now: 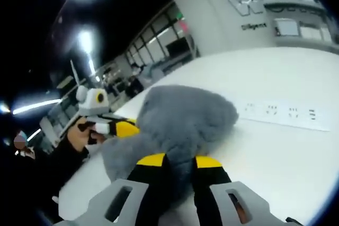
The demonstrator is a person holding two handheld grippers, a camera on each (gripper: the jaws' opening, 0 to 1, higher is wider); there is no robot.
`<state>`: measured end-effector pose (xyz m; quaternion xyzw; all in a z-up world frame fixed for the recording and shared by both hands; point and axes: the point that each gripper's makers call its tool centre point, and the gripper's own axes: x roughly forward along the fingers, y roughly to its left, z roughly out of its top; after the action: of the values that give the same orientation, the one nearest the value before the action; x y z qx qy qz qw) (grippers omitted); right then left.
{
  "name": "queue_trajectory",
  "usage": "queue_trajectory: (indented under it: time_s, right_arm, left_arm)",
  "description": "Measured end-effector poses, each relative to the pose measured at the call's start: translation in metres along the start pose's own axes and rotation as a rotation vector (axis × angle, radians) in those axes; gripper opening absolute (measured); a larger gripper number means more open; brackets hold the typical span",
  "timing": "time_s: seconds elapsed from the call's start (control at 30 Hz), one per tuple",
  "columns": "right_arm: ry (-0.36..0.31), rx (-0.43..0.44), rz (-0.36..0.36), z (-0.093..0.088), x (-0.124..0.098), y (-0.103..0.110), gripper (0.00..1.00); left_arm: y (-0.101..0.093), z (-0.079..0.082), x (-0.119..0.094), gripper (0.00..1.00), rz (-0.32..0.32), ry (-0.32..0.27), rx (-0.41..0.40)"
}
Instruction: Open the folded towel by lifting each exposed corner and separating the folded layers until the towel lies flat within the target outline without major curled edges
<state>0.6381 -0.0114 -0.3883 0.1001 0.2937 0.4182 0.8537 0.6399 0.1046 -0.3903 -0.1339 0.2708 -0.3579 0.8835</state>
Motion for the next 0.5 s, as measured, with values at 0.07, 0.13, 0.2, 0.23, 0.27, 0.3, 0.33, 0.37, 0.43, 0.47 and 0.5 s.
queue_trajectory:
  time_s: [0.07, 0.13, 0.2, 0.23, 0.27, 0.3, 0.33, 0.37, 0.43, 0.47, 0.5]
  right_arm:
    - [-0.013, -0.013, 0.004, 0.000, 0.000, 0.001, 0.14]
    - [-0.029, -0.011, 0.003, 0.000, 0.000, 0.001, 0.14]
    - [-0.041, -0.006, -0.001, -0.001, 0.000, 0.003, 0.13]
    - [-0.043, -0.007, -0.005, -0.001, 0.000, 0.004, 0.13]
    - [-0.044, -0.008, -0.006, -0.002, -0.001, 0.005, 0.13]
    - [-0.044, -0.010, -0.003, -0.002, -0.001, 0.007, 0.11]
    - [-0.043, -0.017, -0.002, -0.003, -0.001, 0.010, 0.11]
    - [-0.039, -0.035, -0.008, -0.004, -0.001, 0.011, 0.10]
    - [-0.035, -0.051, -0.024, -0.006, -0.001, 0.011, 0.10]
    - [-0.036, -0.055, -0.028, -0.006, -0.002, 0.012, 0.10]
    - [-0.038, -0.054, -0.031, -0.007, -0.002, 0.011, 0.10]
  left_arm:
    - [0.007, 0.004, 0.000, 0.07, -0.002, -0.003, -0.010]
    - [0.014, 0.008, 0.000, 0.08, -0.003, -0.011, -0.016]
    - [0.009, 0.006, -0.002, 0.08, 0.000, -0.044, -0.020]
    - [0.008, 0.009, -0.002, 0.09, -0.005, -0.072, -0.045]
    - [0.007, 0.007, -0.004, 0.09, -0.008, -0.081, -0.088]
    - [0.009, 0.005, -0.005, 0.09, -0.001, -0.074, -0.110]
    - [0.001, -0.001, -0.006, 0.09, 0.000, -0.074, -0.085]
    - [0.001, -0.004, -0.007, 0.09, 0.015, -0.063, -0.052]
    - [-0.012, -0.010, -0.008, 0.09, 0.025, -0.069, -0.020]
    - [-0.013, -0.010, -0.009, 0.09, 0.031, -0.072, -0.014]
    - [-0.013, -0.009, -0.009, 0.09, 0.032, -0.075, -0.010]
